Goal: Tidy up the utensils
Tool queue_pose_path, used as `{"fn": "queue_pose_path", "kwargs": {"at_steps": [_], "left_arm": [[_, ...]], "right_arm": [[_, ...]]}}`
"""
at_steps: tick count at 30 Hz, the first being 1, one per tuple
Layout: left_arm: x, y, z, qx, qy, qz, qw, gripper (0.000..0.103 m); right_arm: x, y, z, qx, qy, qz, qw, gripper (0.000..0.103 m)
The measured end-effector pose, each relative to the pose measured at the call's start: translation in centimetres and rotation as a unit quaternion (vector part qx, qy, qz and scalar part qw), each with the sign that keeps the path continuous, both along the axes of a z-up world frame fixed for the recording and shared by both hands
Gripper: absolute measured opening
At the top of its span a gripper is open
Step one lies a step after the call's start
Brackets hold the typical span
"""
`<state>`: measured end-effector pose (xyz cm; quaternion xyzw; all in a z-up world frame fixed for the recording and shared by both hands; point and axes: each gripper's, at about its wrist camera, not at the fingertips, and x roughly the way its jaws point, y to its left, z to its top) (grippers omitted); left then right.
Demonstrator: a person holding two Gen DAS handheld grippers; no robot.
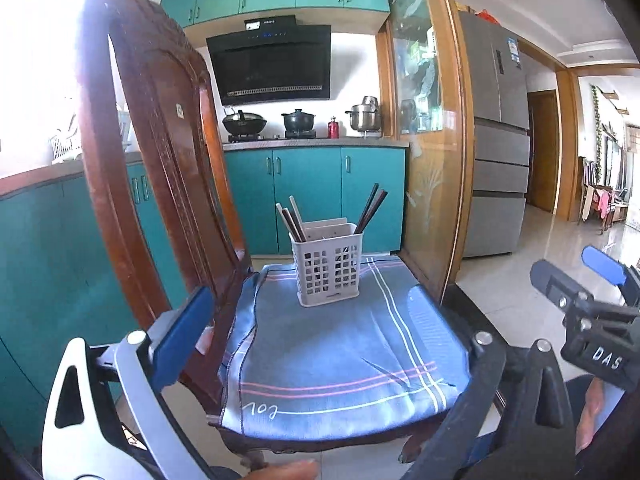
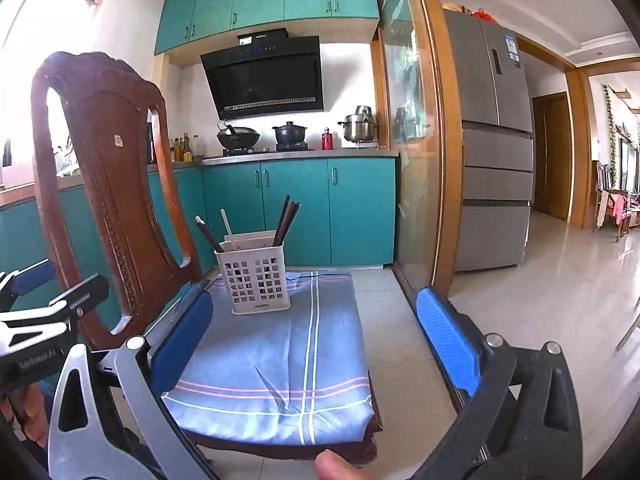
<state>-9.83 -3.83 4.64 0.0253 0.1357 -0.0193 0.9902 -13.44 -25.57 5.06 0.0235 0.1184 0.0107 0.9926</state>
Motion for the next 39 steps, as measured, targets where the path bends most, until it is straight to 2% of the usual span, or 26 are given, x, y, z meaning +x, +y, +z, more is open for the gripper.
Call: {"fn": "queue_pose_path", "kwargs": {"at_steps": [3, 8, 19, 39], "left_arm": [[-0.8, -0.2, 0.6, -0.002, -0.005, -0.008, 1.0000, 0.098], [-2.0, 0.0, 1.3, -0.002, -0.016, 0.007, 0.9998, 0.099], [-2.5, 0.0, 1.5, 0.007, -0.014, -0.001, 0.9999, 0.099], [-1.6, 0.5, 1.2, -0.003, -0.001, 0.009, 1.0000, 0.099]], "right_arm": [[-1.5, 0.1, 0.6, -0.001, -0.013, 0.001, 1.000, 0.100], [-2.6, 1.0, 1.5, -0.022, -0.030, -0.001, 0.999, 0.100], [-3.2, 2.3, 1.4, -0.035, -0.026, 0.008, 0.999, 0.100], [-2.8, 2.4, 1.4, -0.035, -0.021, 0.011, 0.999, 0.100]]}}
